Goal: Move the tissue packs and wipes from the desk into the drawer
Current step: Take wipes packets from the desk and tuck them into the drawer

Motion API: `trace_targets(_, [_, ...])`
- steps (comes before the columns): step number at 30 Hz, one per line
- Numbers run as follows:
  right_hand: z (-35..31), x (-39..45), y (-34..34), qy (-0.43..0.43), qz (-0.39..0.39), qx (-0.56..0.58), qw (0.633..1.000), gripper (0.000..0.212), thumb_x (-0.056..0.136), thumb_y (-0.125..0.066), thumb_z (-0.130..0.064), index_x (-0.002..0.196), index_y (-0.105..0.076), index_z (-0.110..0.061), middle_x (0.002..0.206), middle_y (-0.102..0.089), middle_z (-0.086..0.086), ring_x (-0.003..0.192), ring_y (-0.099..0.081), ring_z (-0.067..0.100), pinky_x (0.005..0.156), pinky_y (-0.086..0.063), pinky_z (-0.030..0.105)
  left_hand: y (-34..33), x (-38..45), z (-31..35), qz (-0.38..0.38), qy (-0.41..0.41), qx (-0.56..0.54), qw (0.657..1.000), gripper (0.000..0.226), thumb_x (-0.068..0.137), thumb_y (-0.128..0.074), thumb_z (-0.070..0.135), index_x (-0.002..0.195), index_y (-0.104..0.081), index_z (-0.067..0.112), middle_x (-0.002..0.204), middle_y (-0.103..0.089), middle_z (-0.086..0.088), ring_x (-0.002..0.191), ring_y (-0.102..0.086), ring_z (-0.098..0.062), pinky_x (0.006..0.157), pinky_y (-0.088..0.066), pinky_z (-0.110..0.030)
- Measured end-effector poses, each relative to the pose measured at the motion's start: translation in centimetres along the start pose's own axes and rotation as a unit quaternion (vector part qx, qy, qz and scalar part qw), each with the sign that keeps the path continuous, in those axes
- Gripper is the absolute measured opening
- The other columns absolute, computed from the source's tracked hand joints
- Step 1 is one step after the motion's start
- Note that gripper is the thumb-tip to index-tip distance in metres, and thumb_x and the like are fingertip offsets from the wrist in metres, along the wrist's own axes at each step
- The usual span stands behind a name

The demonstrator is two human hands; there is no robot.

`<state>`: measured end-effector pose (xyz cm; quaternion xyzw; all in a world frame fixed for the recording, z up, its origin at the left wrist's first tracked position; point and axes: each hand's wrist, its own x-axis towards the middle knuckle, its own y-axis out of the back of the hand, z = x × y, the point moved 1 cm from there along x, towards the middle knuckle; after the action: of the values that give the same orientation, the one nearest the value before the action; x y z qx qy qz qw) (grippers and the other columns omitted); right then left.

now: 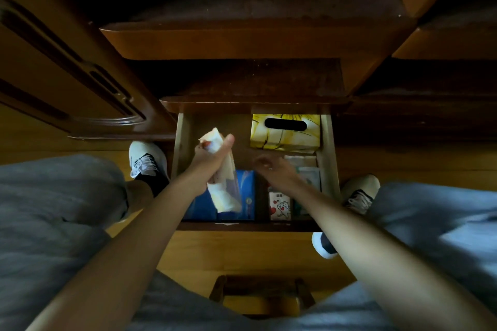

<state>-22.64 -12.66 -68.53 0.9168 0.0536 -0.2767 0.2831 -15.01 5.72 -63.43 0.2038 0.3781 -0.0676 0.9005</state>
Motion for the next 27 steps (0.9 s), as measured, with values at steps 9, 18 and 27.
trace_targets(9, [-3.2,-1.5,-0.8,0.012,-0.066,0.173,0.983,0.032,0.087,-0.075,-0.041,0.114,-0.059,-0.033,0.107,-0.070,-0.013,0.093,-0.069,0.002,0.066,-0.057,0.018,0.4,-0.6,-0.2,-0.005,0.006,-0.107,0.994,0.039,0.084,-0.076,0.040,0.113,-0.062,0.017,0.108,-0.071,-0.008,0.098,-0.070,-0.027,0.091,-0.057,-0.048])
trace_targets(18, [-1.5,-3.5,5.6,-0.072,-0.031,0.323,0.943,0.061,0.092,-0.071,-0.040,0.144,-0.046,-0.017,0.112,-0.075,0.004,0.101,-0.074,0.024,0.093,-0.058,0.050,-0.8,-2.5,0.1,-0.206,-0.074,-0.123,0.968,0.043,0.080,-0.076,0.031,0.117,-0.064,0.012,0.108,-0.075,-0.008,0.098,-0.074,-0.022,0.080,-0.061,-0.036])
trace_targets(27, [5.3,-3.0,4.5,-0.058,0.022,-0.292,0.954,0.073,0.089,-0.059,0.003,0.153,-0.033,-0.021,0.162,-0.026,0.008,0.148,-0.026,0.037,0.110,-0.041,0.053,-0.2,-1.4,-0.4,0.003,-0.074,-0.179,0.981,0.024,0.093,-0.067,0.022,0.114,-0.063,0.010,0.107,-0.073,-0.006,0.094,-0.073,-0.021,0.073,-0.062,-0.037])
